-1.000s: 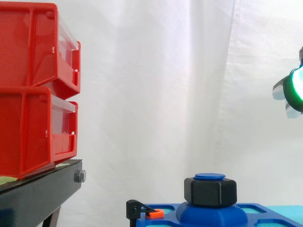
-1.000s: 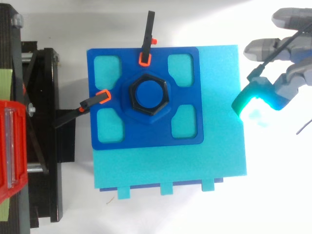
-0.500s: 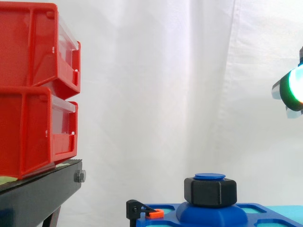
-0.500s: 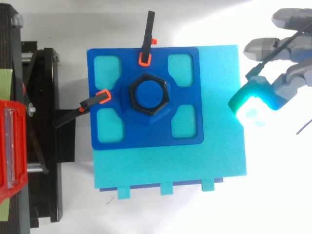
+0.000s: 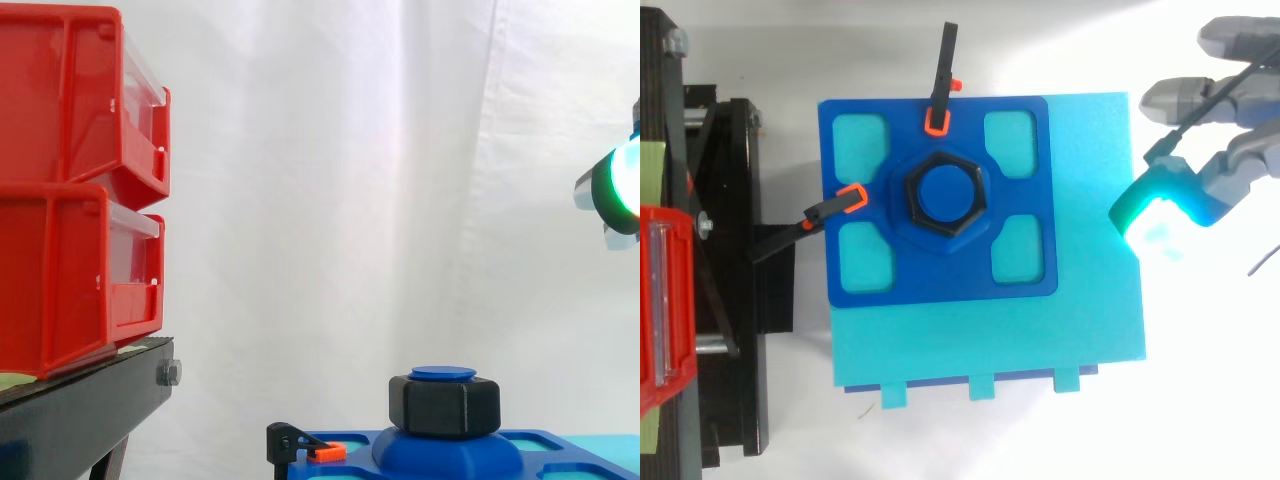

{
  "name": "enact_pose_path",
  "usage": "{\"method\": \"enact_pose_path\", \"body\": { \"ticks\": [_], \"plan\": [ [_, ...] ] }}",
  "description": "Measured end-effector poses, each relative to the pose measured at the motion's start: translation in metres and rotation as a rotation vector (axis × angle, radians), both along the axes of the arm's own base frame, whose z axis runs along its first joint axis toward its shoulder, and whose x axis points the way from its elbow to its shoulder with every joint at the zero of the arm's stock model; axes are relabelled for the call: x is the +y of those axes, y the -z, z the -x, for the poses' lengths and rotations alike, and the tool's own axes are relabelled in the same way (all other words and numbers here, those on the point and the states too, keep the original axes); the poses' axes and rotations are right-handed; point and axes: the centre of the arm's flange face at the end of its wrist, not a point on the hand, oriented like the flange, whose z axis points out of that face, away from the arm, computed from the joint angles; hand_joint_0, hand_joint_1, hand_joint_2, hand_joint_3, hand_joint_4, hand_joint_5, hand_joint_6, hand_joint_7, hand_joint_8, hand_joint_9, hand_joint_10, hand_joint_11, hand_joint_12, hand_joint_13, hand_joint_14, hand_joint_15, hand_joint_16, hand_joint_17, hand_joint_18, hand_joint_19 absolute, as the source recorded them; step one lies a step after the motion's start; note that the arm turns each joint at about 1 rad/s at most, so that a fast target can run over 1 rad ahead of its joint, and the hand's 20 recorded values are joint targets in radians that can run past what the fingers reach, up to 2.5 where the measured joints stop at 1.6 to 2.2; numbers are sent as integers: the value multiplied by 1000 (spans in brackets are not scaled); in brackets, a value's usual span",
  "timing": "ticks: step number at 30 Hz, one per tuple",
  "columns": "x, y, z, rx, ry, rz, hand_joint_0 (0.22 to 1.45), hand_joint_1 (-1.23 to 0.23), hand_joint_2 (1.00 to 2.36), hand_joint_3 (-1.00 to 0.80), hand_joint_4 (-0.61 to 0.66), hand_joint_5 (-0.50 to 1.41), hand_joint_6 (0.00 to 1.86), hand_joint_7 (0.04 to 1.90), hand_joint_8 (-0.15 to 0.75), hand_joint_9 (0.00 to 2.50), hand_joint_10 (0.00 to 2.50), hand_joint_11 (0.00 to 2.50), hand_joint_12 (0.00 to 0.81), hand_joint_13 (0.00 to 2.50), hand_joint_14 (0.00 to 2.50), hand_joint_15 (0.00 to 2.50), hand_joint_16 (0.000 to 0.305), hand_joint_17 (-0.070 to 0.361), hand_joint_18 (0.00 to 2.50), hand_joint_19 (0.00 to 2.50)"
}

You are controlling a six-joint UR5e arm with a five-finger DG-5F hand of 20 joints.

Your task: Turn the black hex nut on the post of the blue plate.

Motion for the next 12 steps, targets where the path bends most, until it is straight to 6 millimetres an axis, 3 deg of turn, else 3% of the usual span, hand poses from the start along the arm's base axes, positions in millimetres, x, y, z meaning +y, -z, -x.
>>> {"method": "enact_pose_path", "body": {
  "ticks": [12],
  "plan": [
    [0,0,0,0,0,0,465,-533,1000,-500,111,-220,501,611,186,1,0,0,357,0,0,0,60,135,0,19]
  ]
}}
